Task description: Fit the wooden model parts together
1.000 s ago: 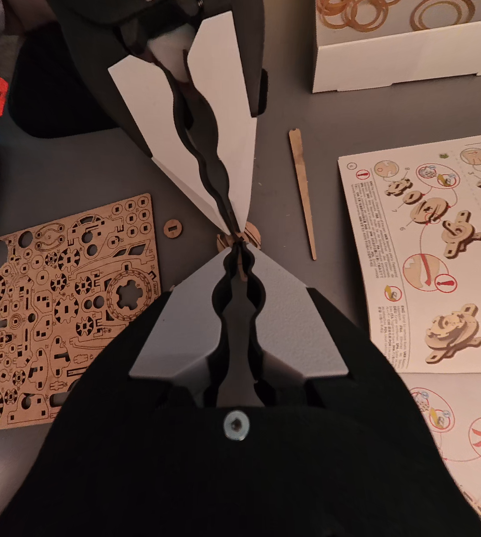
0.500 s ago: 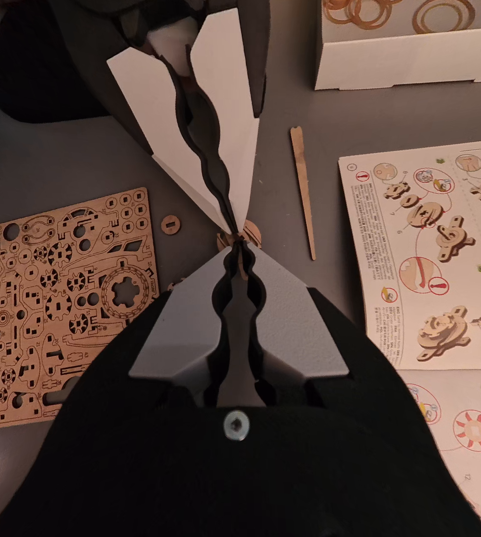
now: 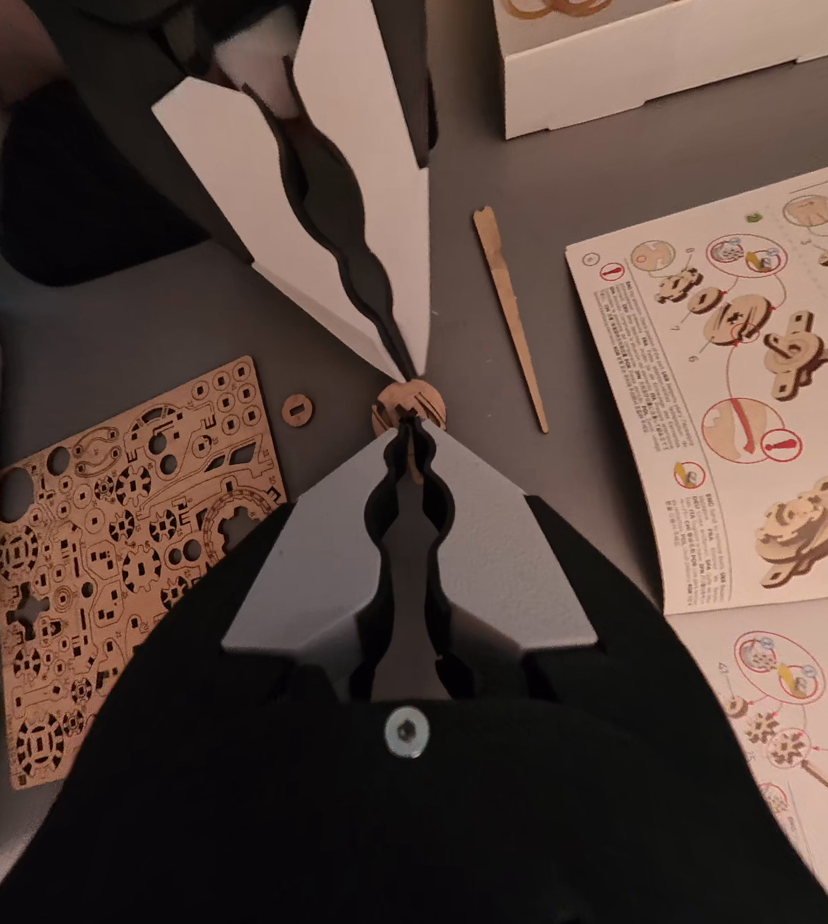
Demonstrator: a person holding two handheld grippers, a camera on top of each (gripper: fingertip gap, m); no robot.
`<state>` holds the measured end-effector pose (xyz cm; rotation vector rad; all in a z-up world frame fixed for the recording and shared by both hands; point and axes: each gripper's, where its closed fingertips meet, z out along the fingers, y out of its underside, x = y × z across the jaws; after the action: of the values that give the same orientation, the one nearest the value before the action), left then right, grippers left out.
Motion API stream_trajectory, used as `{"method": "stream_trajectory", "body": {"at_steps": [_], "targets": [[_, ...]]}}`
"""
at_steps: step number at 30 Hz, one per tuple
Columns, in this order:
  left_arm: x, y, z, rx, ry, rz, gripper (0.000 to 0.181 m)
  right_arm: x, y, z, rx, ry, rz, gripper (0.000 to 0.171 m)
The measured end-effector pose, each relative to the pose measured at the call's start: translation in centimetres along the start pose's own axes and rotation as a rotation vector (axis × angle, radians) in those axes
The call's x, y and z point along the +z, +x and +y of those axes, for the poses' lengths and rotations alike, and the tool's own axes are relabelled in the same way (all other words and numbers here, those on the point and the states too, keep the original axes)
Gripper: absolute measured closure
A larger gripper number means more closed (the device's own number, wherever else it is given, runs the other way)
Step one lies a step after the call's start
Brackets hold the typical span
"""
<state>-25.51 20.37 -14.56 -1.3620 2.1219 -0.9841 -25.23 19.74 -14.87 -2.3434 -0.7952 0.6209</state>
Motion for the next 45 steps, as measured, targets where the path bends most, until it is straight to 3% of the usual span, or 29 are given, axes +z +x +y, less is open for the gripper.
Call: {"method": "stream_trajectory", "body": {"at_steps": [4,14,25,45], "targets": [[-0.2,1.0,-0.8,-0.087,0.041,0.076,0.181,0.1,-0.4,-0.2,0.004,0.006,0.003,0.169],[0.2,1.2,-0.1,-0.081,-0.014,0.06,0.181,-0.3,0.0,-0.3,-0.149,0.016,0.031,0.17],[0.3,0.9,-0.2,-0.008,-0.022,-0.031,0.181,0.0,-0.4,0.2,-0.154,0.011,-0.016,0.169],[0.4,1.0,-0.1,-0.017,0.019,-0.001,0.181,0.1,-0.6,0.3,-0.146,-0.04,-0.005,0.169]]}}
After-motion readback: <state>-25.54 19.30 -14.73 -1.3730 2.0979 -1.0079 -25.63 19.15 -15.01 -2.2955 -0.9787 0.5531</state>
